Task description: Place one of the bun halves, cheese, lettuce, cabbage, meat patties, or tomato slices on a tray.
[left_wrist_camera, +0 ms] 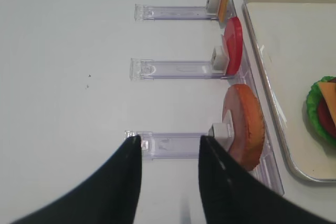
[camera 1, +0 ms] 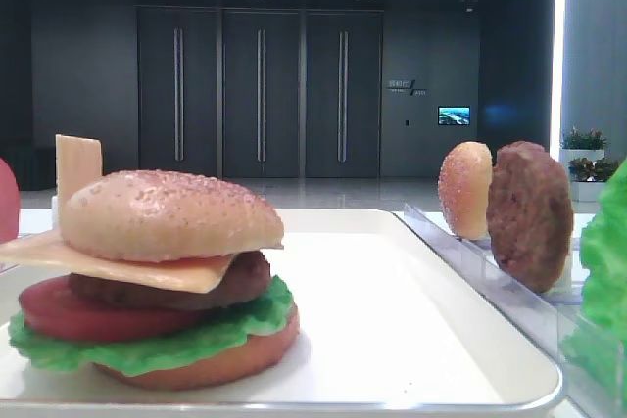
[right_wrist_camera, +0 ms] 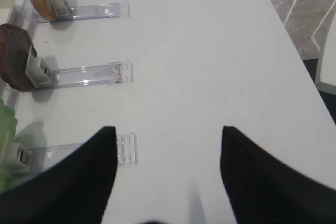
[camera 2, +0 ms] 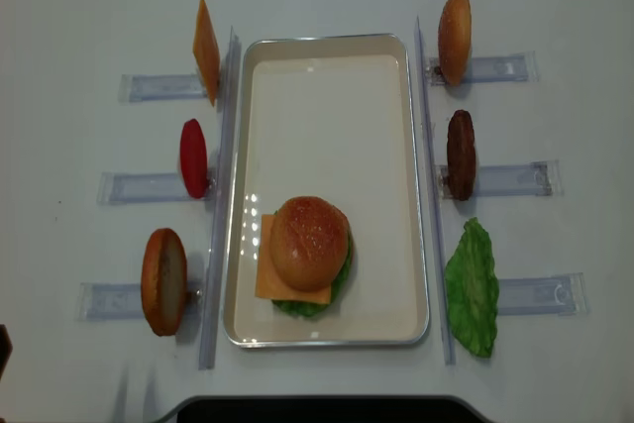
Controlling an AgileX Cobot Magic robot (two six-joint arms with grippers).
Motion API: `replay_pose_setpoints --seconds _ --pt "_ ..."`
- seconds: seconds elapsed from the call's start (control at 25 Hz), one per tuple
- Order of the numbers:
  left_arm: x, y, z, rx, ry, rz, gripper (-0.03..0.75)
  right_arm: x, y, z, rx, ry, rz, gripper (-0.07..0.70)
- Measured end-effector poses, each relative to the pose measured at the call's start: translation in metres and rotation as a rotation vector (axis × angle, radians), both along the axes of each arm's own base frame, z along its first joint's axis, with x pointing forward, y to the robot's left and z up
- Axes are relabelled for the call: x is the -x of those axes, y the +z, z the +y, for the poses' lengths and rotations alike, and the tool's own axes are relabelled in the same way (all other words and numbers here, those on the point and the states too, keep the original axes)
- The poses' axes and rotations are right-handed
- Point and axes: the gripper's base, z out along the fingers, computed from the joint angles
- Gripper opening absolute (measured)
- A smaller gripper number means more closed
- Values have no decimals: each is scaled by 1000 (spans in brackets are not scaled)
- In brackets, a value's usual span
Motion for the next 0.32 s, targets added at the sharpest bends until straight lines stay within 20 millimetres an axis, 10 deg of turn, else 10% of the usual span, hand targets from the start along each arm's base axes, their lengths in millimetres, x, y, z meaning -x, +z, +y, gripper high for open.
replay_pose_setpoints --seconds 0.32 --pt "0 0 0 0 0 0 282 0 0 0 0 0 0 412"
